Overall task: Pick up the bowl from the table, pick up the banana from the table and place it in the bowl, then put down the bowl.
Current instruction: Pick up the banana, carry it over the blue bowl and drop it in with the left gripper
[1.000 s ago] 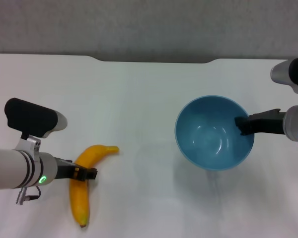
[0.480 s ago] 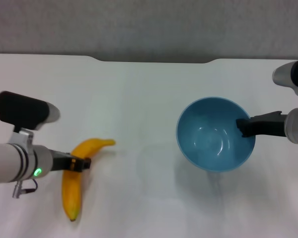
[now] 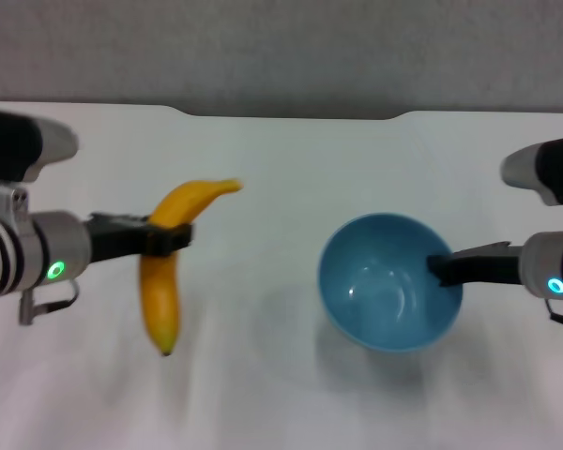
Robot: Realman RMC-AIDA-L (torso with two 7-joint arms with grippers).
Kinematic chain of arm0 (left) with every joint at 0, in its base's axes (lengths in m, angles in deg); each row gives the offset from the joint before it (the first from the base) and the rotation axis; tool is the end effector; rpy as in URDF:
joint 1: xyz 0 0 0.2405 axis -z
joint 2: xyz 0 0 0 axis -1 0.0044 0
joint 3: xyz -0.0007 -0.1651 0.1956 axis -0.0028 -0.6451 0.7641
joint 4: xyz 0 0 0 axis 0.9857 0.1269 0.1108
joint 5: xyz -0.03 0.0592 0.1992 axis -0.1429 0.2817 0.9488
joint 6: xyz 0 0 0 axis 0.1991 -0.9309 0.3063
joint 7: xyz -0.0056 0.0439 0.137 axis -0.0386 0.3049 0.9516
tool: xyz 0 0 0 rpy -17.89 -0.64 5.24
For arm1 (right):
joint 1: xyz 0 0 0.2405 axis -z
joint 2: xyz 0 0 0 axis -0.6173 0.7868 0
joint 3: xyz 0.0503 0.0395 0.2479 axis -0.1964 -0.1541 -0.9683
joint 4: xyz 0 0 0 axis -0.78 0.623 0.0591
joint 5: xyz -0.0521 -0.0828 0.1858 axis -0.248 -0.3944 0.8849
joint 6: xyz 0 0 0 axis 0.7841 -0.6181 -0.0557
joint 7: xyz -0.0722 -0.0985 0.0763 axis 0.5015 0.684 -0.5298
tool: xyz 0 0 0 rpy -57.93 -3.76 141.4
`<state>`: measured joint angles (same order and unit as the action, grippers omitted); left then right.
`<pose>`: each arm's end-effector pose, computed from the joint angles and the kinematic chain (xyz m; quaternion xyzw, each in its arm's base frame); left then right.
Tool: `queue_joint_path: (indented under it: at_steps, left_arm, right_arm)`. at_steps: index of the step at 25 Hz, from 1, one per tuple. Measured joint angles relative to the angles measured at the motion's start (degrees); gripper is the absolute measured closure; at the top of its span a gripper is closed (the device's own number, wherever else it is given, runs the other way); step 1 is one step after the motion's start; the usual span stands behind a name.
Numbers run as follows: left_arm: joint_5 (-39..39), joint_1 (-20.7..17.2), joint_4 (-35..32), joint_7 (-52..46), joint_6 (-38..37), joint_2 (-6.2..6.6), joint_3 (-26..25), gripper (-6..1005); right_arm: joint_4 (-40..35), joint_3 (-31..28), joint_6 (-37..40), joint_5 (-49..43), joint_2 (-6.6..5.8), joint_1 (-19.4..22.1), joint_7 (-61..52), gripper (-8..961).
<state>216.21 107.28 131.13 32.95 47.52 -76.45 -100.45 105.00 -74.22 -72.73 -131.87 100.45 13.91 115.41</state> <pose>-0.2299 0.3753 -0.0012 -0.8308 -0.4089 -0.0870 0.3674 0.2422 0.3843 -0.0256 -0.8443 0.4211 0.0326 0.3297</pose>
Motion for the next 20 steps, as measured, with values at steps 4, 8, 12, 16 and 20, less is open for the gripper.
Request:
queue_joint_path:
  at_steps: [4, 8, 12, 16, 20]
  left_arm:
    - [-12.2, -0.1, 4.3, 7.8, 3.7, -0.08, -0.7, 473]
    - [-23.3, 0.0, 6.9, 13.9, 4.4, -0.14, -1.0, 471]
    - [-33.7, 0.6, 6.3, 20.1, 3.6, -0.33, -0.6, 469]
    - [-41.3, 1.8, 1.9, 26.8, 2.0, -0.49, 0.5, 467]
    - [-48.7, 3.2, -4.1, 34.4, 0.8, -0.53, 1.4, 465]
  right_arm:
    - [-5.8, 1.8, 0.7, 4.2, 0.04, -4.1, 1.2, 920]
    - [-10.8, 3.9, 2.2, 8.3, 0.06, -7.9, 1.7, 920]
    - [-12.5, 8.2, 4.4, 16.1, 0.14, -10.6, 4.5, 920]
    - [-12.5, 10.0, 4.6, 18.8, 0.14, -11.4, 5.3, 920]
    - [-11.5, 10.5, 4.4, 19.2, 0.14, -11.5, 5.3, 920]
